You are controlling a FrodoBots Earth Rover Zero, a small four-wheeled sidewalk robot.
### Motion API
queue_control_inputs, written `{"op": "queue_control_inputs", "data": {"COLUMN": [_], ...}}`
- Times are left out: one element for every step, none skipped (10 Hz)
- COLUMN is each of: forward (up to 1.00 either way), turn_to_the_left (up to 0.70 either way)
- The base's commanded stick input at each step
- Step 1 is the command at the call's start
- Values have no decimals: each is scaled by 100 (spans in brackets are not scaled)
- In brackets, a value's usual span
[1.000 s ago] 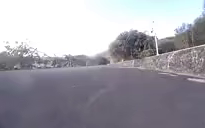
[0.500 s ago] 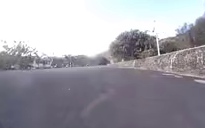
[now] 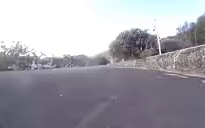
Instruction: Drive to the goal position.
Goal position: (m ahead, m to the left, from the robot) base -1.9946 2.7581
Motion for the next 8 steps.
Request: {"op": "queue_control_inputs", "data": {"forward": [70, 70, 70, 70, 70, 70, 70, 70], "turn_to_the_left": [0, 0, 0, 0, 0, 0, 0, 0]}}
